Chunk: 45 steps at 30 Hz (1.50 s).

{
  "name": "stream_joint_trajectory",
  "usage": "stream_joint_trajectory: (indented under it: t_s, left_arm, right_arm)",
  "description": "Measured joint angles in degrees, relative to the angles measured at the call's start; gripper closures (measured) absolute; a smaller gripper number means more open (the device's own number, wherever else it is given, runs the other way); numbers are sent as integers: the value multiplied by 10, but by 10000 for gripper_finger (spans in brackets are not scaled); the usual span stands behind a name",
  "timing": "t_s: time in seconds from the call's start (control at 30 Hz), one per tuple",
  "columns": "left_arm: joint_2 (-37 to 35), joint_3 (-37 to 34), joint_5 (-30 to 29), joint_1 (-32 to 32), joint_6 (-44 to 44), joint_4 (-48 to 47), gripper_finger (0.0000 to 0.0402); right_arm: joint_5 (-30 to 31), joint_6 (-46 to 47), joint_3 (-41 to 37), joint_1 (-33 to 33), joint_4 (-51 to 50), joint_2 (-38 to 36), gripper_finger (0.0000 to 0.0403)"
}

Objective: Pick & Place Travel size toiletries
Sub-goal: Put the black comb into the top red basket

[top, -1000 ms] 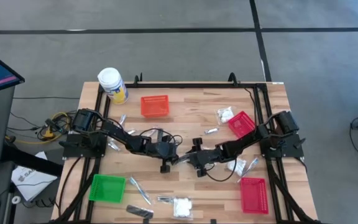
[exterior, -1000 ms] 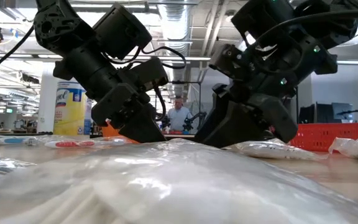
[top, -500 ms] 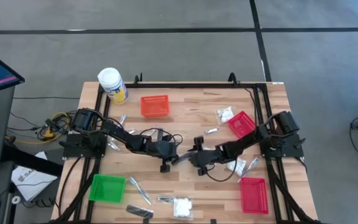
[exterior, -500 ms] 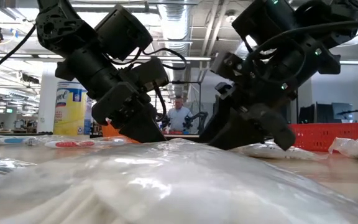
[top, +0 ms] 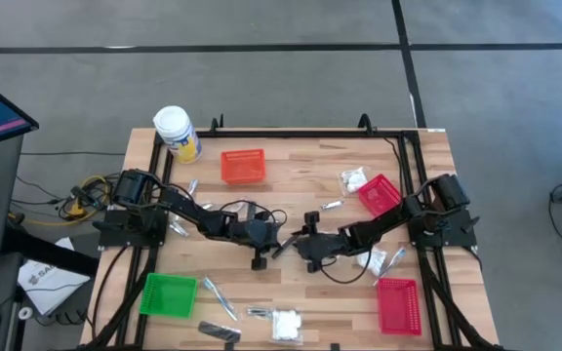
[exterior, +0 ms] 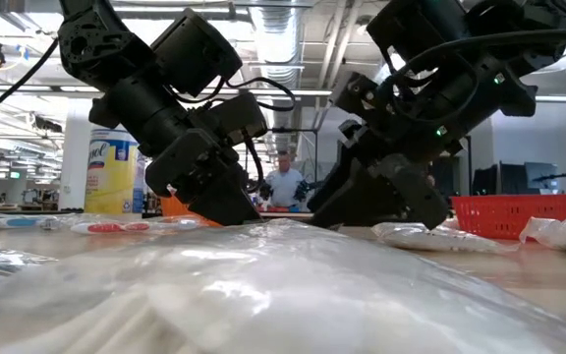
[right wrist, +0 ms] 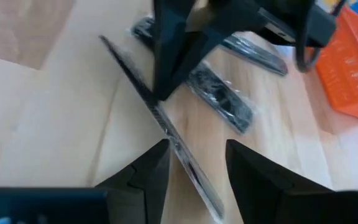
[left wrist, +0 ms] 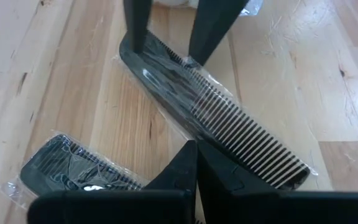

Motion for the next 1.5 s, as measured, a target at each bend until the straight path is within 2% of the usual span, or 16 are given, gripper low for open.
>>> stream_joint_trajectory:
  t_s: [0.27,0.4,0.53,0.67,0.83,1.23,1.37,1.5]
  left_arm:
    - [0,0,1,5,3,0,399]
    - [0,0,1,6,4,1,399]
    - [0,0,13,6,8,2,399]
    - [0,0,15,7,10,1,399]
    - [0,0,16,7,11,1,399]
    - [0,-1,17,7,3,0,399]
    - [-16,-2,-9,5,0,-25,399]
    - [-62,-9,-75,4,0,-56,399]
  right_arm:
    - [-28,9,0,-7,1,0,253]
    - [-24,10,14,-13,7,33,239]
    - [-22,11,67,-19,8,86,234]
    - [-9,-4,121,-12,-45,116,237]
    - [-11,20,138,-13,-100,108,263]
    - [-48,64,136,-15,-129,100,382]
    - [-53,76,135,-16,-148,84,394]
    - [-44,98,130,-15,-184,50,394]
